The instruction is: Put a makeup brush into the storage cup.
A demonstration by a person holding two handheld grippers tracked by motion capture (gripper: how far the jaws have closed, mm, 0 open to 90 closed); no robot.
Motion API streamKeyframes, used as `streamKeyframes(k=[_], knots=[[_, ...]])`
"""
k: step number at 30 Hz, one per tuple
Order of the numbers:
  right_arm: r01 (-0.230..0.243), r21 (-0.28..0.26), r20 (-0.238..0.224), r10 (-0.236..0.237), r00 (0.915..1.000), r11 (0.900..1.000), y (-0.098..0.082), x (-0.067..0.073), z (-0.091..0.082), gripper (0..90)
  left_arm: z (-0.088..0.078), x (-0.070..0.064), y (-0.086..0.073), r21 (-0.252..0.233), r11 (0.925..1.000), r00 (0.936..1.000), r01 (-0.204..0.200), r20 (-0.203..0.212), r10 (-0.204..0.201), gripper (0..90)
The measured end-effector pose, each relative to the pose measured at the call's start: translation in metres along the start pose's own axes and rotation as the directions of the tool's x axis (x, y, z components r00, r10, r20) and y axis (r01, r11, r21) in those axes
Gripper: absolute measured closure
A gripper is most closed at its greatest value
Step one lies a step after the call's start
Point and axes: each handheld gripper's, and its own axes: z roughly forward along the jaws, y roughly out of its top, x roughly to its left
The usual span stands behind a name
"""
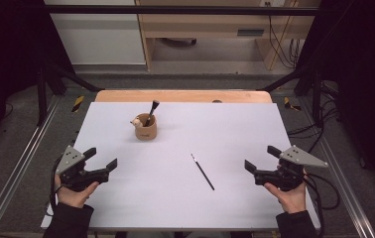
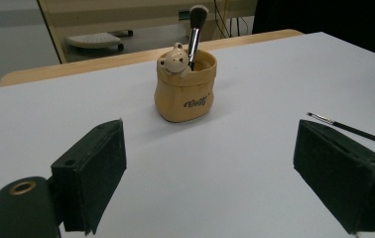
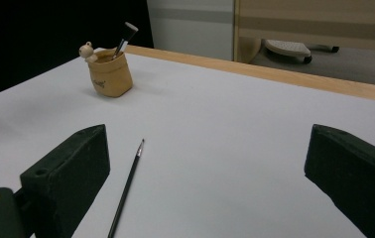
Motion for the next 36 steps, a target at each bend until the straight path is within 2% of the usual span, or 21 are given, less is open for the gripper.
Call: streamKeyframes(k=[5, 9, 18, 21, 24, 26, 36], knots=[[0.019, 0.008, -0.008, -0.019, 0.9998, 1.000, 0.004, 0.004, 0.005, 4.4, 0.001, 0.002, -0.002, 0.007, 1.0000, 1.0000, 0.001, -0.003, 0.000, 12.6], [0.016, 0.011, -0.022, -0.016, 0.9996, 1.000, 0.008, 0.010, 0.010, 4.9, -0.001, 0.002, -0.001, 0.003, 1.0000, 1.0000, -0.004, -0.005, 0.004, 13.0], [0.038, 0.029, -0.042, -0.037, 0.9984, 0.999, 0.024, 0.022, 0.026, 5.2, -0.002, 0.004, -0.002, 0.007, 0.9999, 0.9999, -0.011, -0.010, 0.011, 14.0], [0.075, 0.049, -0.033, -0.073, 0.9968, 0.996, 0.030, 0.031, 0.035, 4.8, -0.002, 0.003, -0.002, 0.007, 0.9999, 0.9999, -0.013, -0.007, 0.013, 14.0], [0.092, 0.064, -0.062, -0.088, 0.9942, 0.994, 0.035, 0.043, 0.048, 5.1, -0.001, 0.002, -0.002, 0.014, 0.9998, 0.9998, -0.017, -0.006, 0.017, 13.8], [0.103, 0.070, -0.064, -0.099, 0.9930, 0.992, 0.036, 0.048, 0.054, 5.7, -0.001, 0.002, -0.002, 0.016, 0.9997, 0.9998, -0.016, -0.006, 0.017, 13.5], [0.121, 0.164, -0.080, -0.110, 0.9908, 0.979, 0.034, 0.064, 0.088, 7.5, -0.001, 0.002, -0.002, 0.017, 0.9996, 0.9997, -0.021, -0.008, 0.021, 13.4]])
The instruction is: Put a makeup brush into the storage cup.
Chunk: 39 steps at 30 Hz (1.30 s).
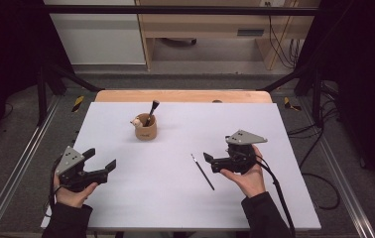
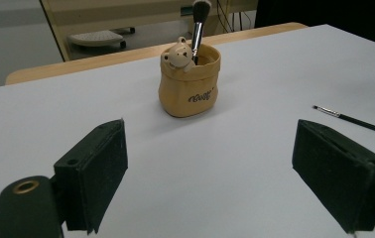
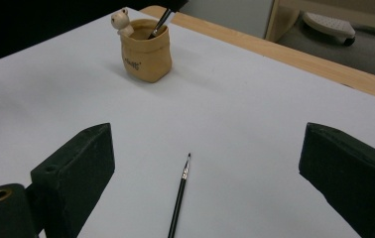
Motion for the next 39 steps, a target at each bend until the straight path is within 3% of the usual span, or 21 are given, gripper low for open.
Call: streamKeyframes(k=[8, 15, 23, 30, 39], knots=[[0.015, 0.097, 0.002, -0.015, 0.9999, 0.995, 0.004, 0.007, 0.023, 10.4, 0.001, -0.001, 0.000, 0.006, 1.0000, 1.0000, -0.006, -0.001, 0.006, 13.3], [0.028, 0.185, 0.006, -0.030, 0.9995, 0.982, 0.007, 0.009, 0.042, 14.0, 0.001, -0.001, 0.000, 0.011, 0.9999, 0.9999, -0.012, -0.002, 0.012, 13.2], [0.039, 0.272, 0.005, -0.042, 0.9991, 0.961, 0.003, 0.010, 0.059, 17.1, 0.002, -0.001, 0.000, 0.012, 0.9999, 0.9999, -0.011, -0.002, 0.011, 13.1], [0.044, 0.347, 0.005, -0.049, 0.9988, 0.937, -0.001, 0.010, 0.073, 18.8, 0.003, -0.002, 0.000, 0.016, 0.9998, 0.9999, -0.016, -0.002, 0.016, 13.1], [0.050, 0.412, -0.002, -0.054, 0.9986, 0.910, -0.005, 0.011, 0.085, 21.9, 0.003, -0.002, 0.000, 0.016, 0.9997, 0.9999, -0.017, -0.001, 0.017, 13.1]])
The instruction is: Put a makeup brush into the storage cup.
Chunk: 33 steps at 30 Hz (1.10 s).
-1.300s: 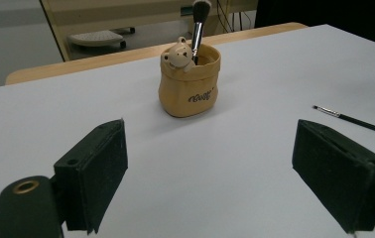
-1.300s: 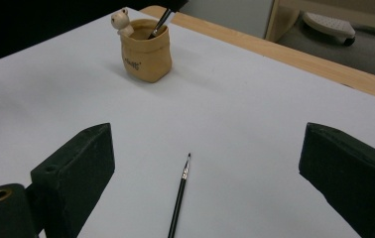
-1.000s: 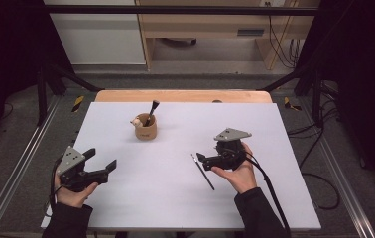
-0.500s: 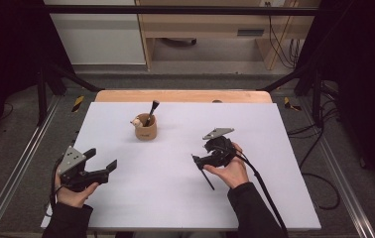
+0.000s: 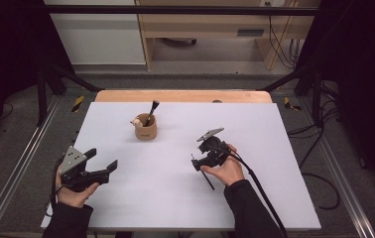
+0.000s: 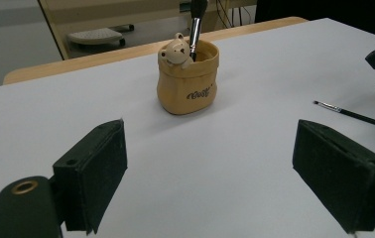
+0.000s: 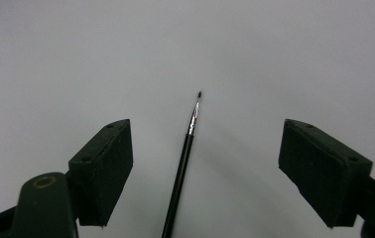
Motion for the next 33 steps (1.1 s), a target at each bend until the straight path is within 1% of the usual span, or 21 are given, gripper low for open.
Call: streamKeyframes(k=[3, 6, 9, 12, 13, 14, 16, 22, 23, 24, 27, 29, 31, 33], knots=[[0.017, 0.028, 0.000, -0.017, 0.9999, 0.999, 0.000, 0.001, 0.004, 23.1, 0.001, 0.000, 0.000, 0.004, 1.0000, 1.0000, -0.005, 0.002, 0.005, 13.1], [0.025, 0.051, 0.005, -0.025, 0.9997, 0.998, -0.001, 0.001, 0.007, 24.9, 0.001, -0.001, 0.000, 0.009, 0.9999, 1.0000, -0.008, 0.005, 0.008, 13.0], [0.015, 0.075, 0.002, -0.016, 0.9999, 0.997, -0.001, 0.001, 0.009, 26.5, 0.001, -0.002, 0.000, 0.009, 0.9999, 0.9999, -0.009, 0.007, 0.009, 13.0], [0.023, 0.092, 0.000, -0.023, 0.9997, 0.995, -0.001, 0.000, 0.012, 28.5, 0.002, -0.002, 0.000, 0.010, 0.9999, 0.9999, -0.010, 0.007, 0.010, 13.0], [0.011, 0.103, -0.003, -0.011, 0.9999, 0.995, -0.001, 0.001, 0.013, 29.4, 0.002, -0.002, 0.000, 0.010, 0.9999, 0.9999, -0.011, 0.006, 0.011, 13.1], [0.014, 0.111, -0.007, -0.013, 0.9999, 0.994, -0.001, 0.001, 0.014, 30.2, 0.002, -0.002, 0.000, 0.010, 0.9999, 0.9999, -0.011, 0.007, 0.011, 13.0], [0.024, 0.130, -0.007, -0.023, 0.9997, 0.991, -0.001, 0.002, 0.017, 32.0, 0.002, -0.002, 0.000, 0.012, 0.9999, 0.9999, -0.012, 0.007, 0.012, 13.0], [0.004, 0.186, -0.018, -0.001, 0.9998, 0.982, -0.001, 0.004, 0.025, 38.1, 0.002, -0.002, 0.000, 0.013, 0.9998, 0.9999, -0.012, 0.007, 0.012, 13.0], [-0.001, 0.192, -0.021, 0.005, 0.9998, 0.981, -0.001, 0.005, 0.026, 39.4, 0.002, -0.002, 0.000, 0.013, 0.9998, 0.9999, -0.013, 0.007, 0.013, 13.0], [0.008, 0.193, -0.024, -0.003, 0.9997, 0.981, -0.001, 0.004, 0.027, 40.8, 0.002, -0.002, 0.000, 0.013, 0.9998, 0.9999, -0.013, 0.008, 0.013, 13.0], [-0.004, 0.212, -0.027, 0.010, 0.9996, 0.977, 0.000, 0.004, 0.029, 44.4, 0.003, -0.002, 0.000, 0.014, 0.9998, 0.9999, -0.014, 0.009, 0.014, 13.0], [0.003, 0.220, -0.030, 0.004, 0.9996, 0.975, -0.001, 0.002, 0.030, 47.5, 0.003, -0.003, 0.000, 0.014, 0.9998, 0.9999, -0.015, 0.009, 0.015, 13.0], [-0.003, 0.238, -0.038, 0.012, 0.9992, 0.971, -0.001, 0.003, 0.031, 51.1, 0.003, -0.003, 0.000, 0.014, 0.9998, 0.9998, -0.016, 0.008, 0.016, 13.0], [0.003, 0.249, -0.042, 0.008, 0.9991, 0.969, -0.001, 0.003, 0.032, 54.7, 0.003, -0.003, 0.000, 0.014, 0.9998, 0.9998, -0.016, 0.009, 0.015, 13.0]])
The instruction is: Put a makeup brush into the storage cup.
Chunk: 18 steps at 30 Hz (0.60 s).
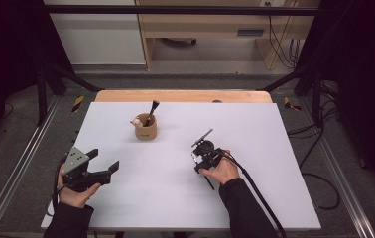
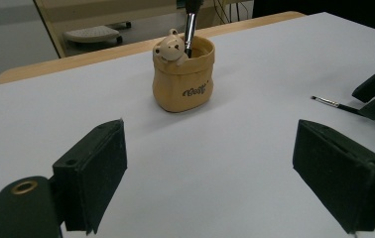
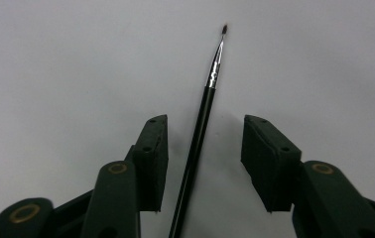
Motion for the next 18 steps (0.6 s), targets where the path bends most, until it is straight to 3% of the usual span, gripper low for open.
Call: streamKeyframes(k=[12, 18], knots=[[-0.014, 0.041, -0.025, 0.015, 0.9996, 0.999, -0.0001, 0.0010, 0.0008, 68.0, 0.0005, -0.0006, 0.0000, 0.006, 1.0000, 1.0000, -0.001, 0.001, 0.001, 13.0], [-0.014, 0.064, -0.013, 0.015, 0.9998, 0.998, -0.0003, 0.0029, 0.0022, 72.2, 0.0009, -0.0010, -0.0001, 0.007, 1.0000, 1.0000, 0.000, 0.002, 0.000, 13.0]])
